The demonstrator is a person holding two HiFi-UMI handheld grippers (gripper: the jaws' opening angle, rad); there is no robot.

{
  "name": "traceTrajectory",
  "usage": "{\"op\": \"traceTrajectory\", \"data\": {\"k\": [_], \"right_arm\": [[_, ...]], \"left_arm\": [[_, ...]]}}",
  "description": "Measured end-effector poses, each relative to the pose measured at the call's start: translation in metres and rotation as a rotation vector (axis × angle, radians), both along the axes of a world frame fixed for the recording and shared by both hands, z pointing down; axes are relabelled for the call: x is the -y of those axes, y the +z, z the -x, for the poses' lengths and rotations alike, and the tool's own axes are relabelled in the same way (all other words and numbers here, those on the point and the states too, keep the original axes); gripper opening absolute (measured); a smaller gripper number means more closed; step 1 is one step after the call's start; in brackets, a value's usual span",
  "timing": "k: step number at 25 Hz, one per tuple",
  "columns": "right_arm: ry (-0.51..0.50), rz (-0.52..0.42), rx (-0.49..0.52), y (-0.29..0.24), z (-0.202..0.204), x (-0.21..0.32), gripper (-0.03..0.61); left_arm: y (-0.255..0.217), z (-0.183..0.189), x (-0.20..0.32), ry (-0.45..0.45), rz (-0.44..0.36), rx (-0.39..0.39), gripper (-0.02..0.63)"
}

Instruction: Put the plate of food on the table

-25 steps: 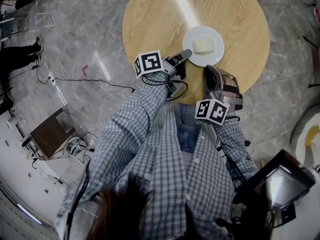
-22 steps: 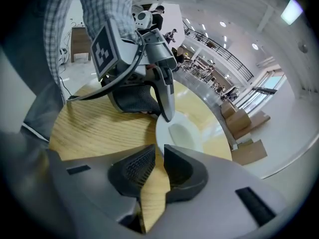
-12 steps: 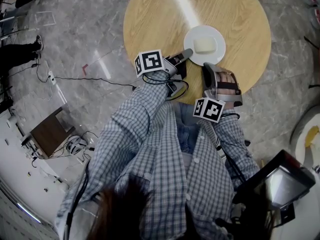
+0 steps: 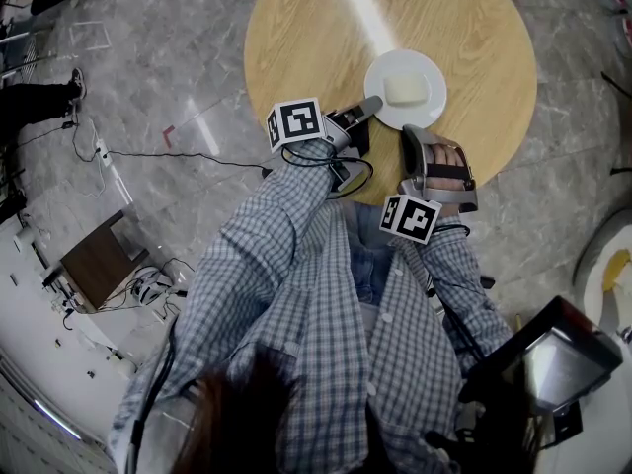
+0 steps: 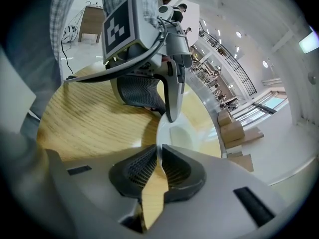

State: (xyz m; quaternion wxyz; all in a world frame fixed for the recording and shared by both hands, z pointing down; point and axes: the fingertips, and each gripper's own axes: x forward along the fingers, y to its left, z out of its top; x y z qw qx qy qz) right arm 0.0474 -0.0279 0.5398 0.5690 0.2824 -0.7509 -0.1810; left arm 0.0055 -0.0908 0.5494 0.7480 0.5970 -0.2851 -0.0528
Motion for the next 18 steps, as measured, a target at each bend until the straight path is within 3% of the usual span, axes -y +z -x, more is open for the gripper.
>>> {"op": "traceTrajectory", "data": {"k": [6, 18], "right_arm": [[0.025, 0.003, 0.000, 0.0008, -0.0022, 0.0017, 0.038], [0.035, -0.004, 0.000, 0.0019, -0.0043, 0.0040, 0.038]], "left_arm": [[-0.0027, -0.0023, 0.0016, -0.010, -0.005, -0.042, 0.020], [-0.0086, -0.0079, 0.0029, 0.068, -0.060, -0.012, 0.020]]}}
